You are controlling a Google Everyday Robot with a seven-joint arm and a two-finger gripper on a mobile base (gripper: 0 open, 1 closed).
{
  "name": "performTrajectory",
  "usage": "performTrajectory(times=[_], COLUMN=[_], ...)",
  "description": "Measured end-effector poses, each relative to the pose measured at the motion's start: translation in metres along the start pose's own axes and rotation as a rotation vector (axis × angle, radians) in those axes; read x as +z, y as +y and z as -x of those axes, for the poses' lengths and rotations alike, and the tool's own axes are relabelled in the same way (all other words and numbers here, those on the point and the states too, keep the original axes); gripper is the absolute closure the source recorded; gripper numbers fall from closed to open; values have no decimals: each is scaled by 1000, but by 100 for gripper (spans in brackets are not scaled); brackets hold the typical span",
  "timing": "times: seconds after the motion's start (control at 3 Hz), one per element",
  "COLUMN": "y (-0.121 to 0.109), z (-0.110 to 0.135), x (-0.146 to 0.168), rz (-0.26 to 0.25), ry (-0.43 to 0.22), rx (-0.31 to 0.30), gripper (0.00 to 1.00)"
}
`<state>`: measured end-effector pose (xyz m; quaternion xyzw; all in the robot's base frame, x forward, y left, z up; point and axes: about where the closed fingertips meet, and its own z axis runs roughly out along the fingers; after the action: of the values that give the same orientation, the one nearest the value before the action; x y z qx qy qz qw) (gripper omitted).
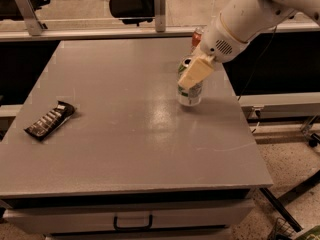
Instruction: Move 7up can near coke can
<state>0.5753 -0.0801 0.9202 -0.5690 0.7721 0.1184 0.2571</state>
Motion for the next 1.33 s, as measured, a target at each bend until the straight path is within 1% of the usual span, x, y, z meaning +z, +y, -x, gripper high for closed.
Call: performTrajectory(times=[0.33, 0.67, 1.0, 1.33], y=[-49, -78, -97, -104], z=[-1, -5, -13, -22], x=[-5, -2, 3, 8], rz=[-37, -54, -64, -68], ry=[-20, -38, -51, -62], rx=[76, 124, 165, 180], gripper=[100, 100, 86, 63])
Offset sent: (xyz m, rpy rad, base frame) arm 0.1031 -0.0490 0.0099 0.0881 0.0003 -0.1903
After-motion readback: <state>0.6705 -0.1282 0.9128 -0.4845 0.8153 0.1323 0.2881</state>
